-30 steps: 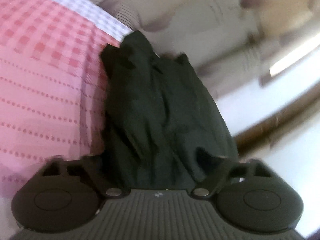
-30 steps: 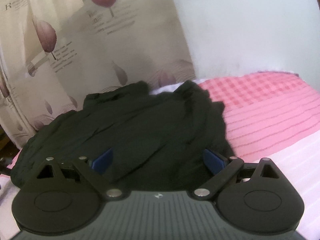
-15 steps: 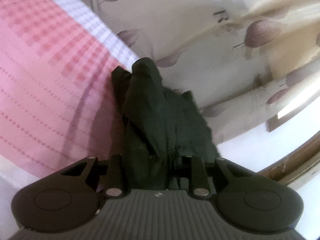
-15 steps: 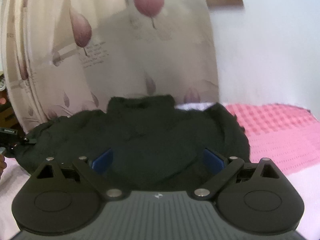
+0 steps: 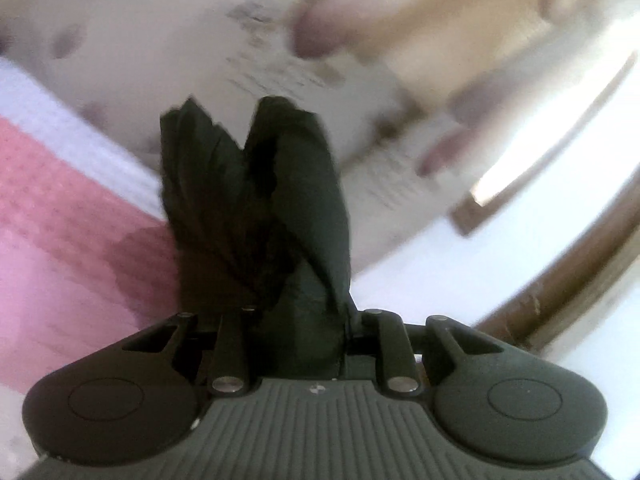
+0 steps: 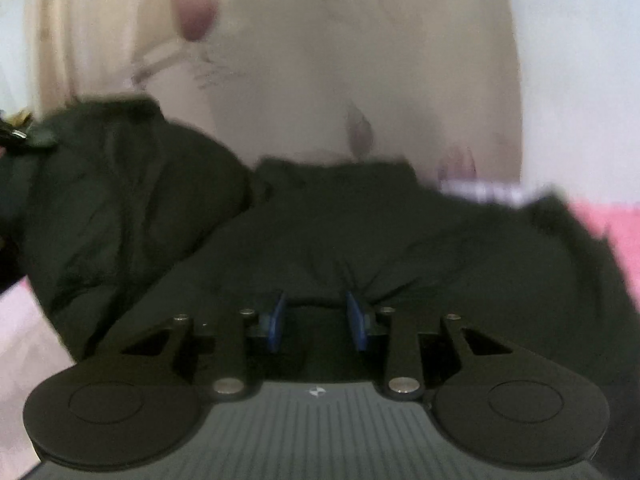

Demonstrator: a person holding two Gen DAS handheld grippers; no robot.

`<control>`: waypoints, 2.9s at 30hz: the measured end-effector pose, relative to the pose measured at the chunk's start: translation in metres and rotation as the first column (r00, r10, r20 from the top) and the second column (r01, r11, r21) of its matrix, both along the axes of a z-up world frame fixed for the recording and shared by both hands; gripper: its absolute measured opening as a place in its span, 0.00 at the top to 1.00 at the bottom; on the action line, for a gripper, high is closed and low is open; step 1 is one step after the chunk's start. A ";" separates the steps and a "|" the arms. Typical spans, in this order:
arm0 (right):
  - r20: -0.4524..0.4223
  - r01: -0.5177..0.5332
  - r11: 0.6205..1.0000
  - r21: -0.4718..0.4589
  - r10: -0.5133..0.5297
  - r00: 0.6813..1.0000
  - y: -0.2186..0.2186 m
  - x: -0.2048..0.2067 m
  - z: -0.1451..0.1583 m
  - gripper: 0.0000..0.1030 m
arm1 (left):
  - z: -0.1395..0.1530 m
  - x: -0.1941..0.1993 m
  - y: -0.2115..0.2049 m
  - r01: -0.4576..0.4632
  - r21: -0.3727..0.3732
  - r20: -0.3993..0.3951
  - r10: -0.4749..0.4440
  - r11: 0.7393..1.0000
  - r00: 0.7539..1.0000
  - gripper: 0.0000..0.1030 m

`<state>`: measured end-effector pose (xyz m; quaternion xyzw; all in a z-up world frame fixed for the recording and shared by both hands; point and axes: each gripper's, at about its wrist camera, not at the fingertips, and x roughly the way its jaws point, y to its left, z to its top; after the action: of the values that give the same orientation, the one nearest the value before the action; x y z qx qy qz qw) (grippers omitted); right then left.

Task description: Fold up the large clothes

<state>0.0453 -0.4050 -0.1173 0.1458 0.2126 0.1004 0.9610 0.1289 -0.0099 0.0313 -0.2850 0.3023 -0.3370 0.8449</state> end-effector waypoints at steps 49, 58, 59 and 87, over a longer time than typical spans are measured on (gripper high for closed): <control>-0.139 -0.185 0.943 -0.278 0.151 0.979 -0.023 0.060 0.091 0.66 | -0.106 -0.078 -0.187 0.266 0.087 0.202 -0.279 0.960 0.939 0.00; 0.020 -0.031 0.867 -0.498 0.047 0.999 -0.048 0.005 0.120 0.93 | -0.112 -0.054 -0.153 0.126 0.150 0.138 -0.147 0.981 0.979 0.00; 0.006 -0.010 0.877 -0.481 0.015 1.000 -0.057 0.006 0.116 0.93 | -0.112 -0.052 -0.154 0.121 0.164 0.146 -0.146 0.979 0.979 0.00; 0.057 -0.076 0.837 -0.542 0.128 0.990 -0.010 -0.018 0.148 0.84 | -0.128 -0.064 -0.141 0.053 0.211 0.143 -0.085 0.976 0.986 0.00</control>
<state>0.0276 -0.4147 0.0310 -0.1461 0.1957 0.0943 0.9651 0.0650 -0.1509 -0.0966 -0.1588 0.2804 -0.3537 0.8781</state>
